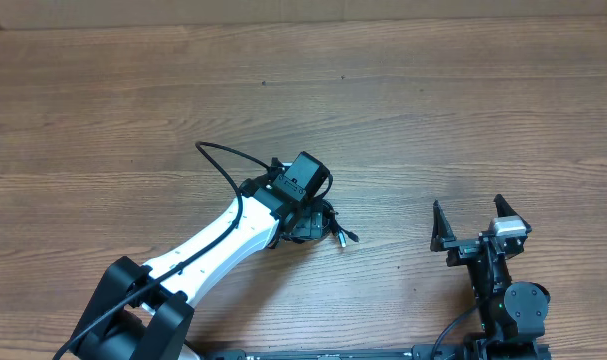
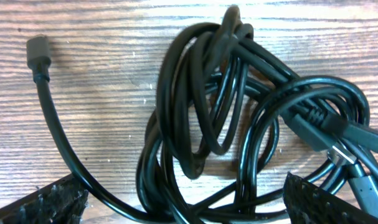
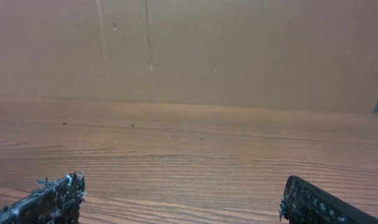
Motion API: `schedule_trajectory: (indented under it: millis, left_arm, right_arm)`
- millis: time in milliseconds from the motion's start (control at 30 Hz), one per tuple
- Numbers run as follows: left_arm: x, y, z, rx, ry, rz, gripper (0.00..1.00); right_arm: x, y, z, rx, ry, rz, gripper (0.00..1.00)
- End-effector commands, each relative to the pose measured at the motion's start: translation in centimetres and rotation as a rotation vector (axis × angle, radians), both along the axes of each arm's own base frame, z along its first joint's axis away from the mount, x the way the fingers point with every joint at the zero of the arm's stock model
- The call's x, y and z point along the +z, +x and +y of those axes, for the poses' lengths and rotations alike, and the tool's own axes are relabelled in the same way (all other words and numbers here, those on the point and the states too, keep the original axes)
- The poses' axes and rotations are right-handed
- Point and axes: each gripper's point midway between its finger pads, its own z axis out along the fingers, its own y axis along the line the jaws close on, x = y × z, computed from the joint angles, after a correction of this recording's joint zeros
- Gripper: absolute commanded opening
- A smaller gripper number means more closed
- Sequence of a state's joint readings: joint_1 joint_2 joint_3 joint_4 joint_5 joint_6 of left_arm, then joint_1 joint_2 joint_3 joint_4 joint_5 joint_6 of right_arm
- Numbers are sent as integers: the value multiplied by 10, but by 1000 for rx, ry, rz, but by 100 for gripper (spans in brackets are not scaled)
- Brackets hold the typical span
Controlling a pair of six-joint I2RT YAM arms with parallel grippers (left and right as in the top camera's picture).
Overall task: Untangle cables
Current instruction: 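Lower the left gripper onto the cable bundle's looped center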
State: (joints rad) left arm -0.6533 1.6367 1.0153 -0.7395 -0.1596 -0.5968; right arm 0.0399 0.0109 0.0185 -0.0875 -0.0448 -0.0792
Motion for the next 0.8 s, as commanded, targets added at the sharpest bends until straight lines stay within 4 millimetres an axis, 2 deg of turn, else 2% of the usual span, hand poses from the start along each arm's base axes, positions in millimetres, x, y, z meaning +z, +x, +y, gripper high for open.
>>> schedule_trajectory:
  millis: [0, 100, 367, 633, 767]
  left_arm:
    - [4, 11, 2, 11, 29, -45, 100]
    - [5, 14, 7, 18, 58, -64, 100]
    - [7, 15, 6, -70, 80, -67, 98]
    - [22, 31, -5, -275, 110, -123, 100]
    - [23, 35, -8, -290, 103, -144, 99]
  right_arm:
    - [-2, 0, -1, -3, -1, -4, 100]
    - [-2, 0, -1, -3, -1, -4, 100]
    - [-2, 0, -1, -3, -1, -4, 100]
    - [-2, 0, -1, -4, -1, -3, 100]
    - [-2, 0, -1, -4, -1, -4, 100]
